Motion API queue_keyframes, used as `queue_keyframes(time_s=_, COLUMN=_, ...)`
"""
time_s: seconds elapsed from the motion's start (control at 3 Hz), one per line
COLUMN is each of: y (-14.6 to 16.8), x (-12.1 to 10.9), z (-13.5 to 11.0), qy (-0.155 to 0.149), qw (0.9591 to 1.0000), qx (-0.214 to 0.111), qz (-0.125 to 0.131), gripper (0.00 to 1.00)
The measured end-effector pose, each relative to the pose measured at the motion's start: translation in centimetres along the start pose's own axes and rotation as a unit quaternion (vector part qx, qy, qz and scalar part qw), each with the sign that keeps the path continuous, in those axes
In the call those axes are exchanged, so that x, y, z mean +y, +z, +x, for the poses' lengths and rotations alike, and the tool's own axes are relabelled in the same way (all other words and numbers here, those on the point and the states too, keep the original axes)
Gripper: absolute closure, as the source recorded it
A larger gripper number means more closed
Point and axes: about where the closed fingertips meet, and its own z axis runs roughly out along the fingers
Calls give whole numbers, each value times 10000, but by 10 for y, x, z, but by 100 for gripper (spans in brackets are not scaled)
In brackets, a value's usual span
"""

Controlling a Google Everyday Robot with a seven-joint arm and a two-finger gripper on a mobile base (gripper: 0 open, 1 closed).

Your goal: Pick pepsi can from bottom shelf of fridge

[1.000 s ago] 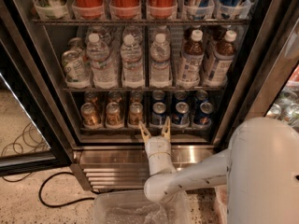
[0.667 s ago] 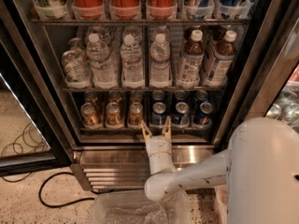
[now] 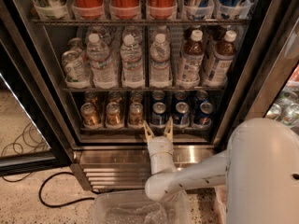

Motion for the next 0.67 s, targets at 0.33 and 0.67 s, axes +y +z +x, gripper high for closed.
queue_keyframes(time_s=0.33, y=5, x=0, z=1, qy=33, qw=10000, qx=-27, qz=75, gripper=29)
queue_keyframes(time_s=0.67, y=12, x=9, z=-1, qy=90, qw=9999, qx=-76, qz=25, gripper=31)
